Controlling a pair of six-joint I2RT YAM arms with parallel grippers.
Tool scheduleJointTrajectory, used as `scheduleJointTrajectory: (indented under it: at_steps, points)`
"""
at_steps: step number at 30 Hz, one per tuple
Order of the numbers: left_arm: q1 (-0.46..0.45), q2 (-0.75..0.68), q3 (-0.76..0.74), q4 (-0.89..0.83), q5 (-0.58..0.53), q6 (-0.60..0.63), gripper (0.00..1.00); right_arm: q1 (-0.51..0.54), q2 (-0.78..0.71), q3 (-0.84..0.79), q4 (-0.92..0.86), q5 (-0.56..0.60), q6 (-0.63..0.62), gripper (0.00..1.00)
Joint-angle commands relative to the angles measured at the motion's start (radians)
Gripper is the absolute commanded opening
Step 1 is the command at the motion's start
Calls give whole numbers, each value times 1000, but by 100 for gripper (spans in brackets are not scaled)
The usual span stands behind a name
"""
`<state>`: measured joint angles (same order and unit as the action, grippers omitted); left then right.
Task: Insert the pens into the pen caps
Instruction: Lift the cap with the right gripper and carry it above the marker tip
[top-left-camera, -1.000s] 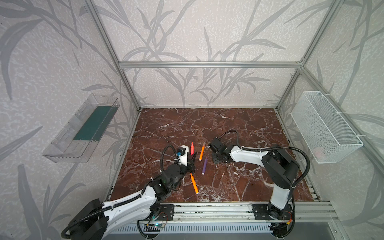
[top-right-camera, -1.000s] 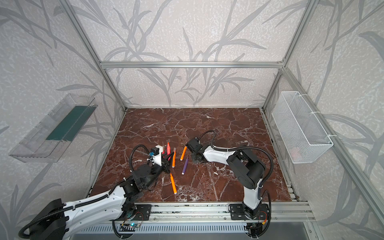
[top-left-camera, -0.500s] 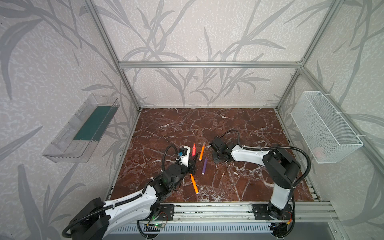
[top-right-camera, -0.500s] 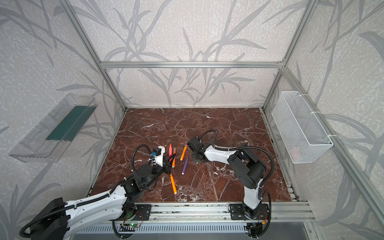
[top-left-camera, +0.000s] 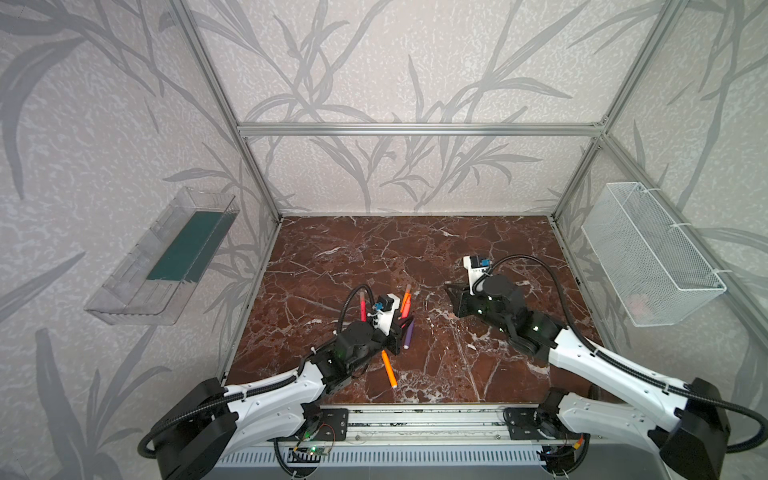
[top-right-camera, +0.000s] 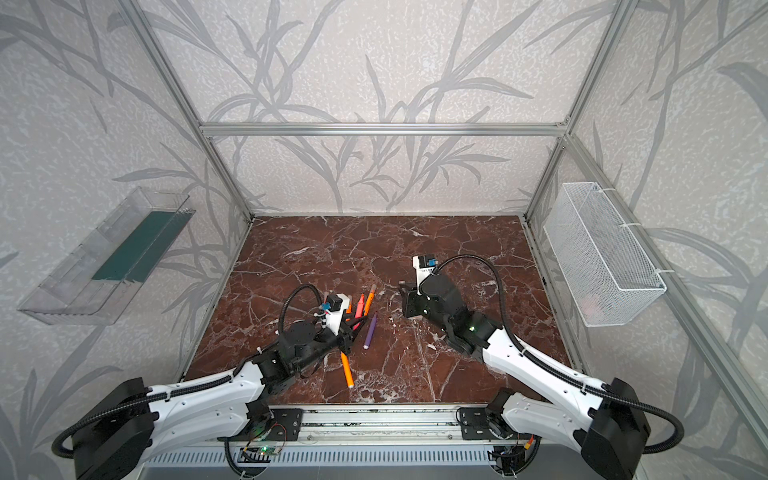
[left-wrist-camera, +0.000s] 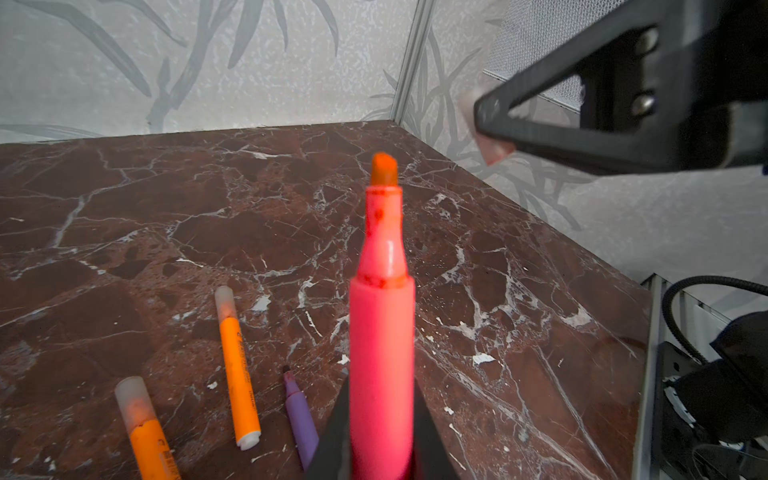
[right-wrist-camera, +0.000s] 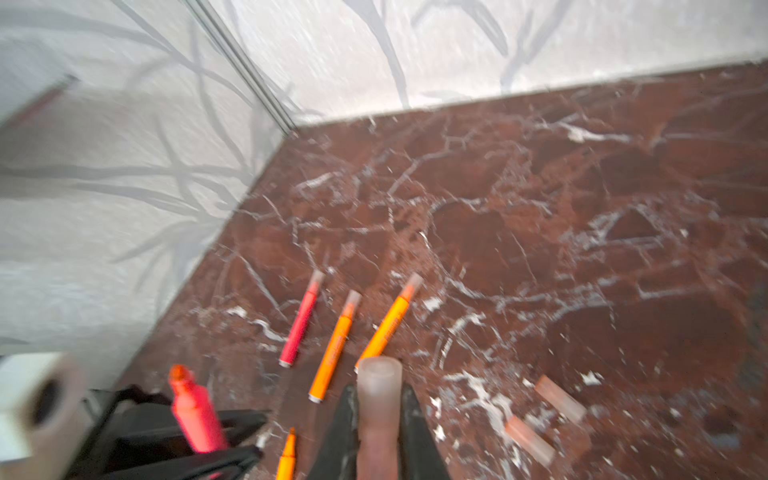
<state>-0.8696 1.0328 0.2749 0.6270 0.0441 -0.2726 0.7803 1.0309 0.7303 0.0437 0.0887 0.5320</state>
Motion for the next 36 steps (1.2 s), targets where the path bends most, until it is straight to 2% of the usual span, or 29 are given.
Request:
scheduleJointTrajectory:
  at_steps: [1,4,9,13,19,25,36]
  points:
    - [0,25,35,80,96,-7,0,0,-37,-49,251,-137,7,1]
    - [1,46,42,103,122,-21,0,9,-19,-37,328,-219,8,0]
    - [1,74,50,131,135,-35,0,19,51,-58,512,-272,43,0]
    - [1,84,52,145,121,-48,0,51,68,-112,619,-232,60,0]
    - [1,84,52,153,128,-55,0,72,78,-164,671,-166,61,0]
    - [1,79,49,156,143,-60,0,72,108,-183,746,-163,85,0]
    - [2,93,54,159,142,-60,0,72,181,-173,773,-135,97,0]
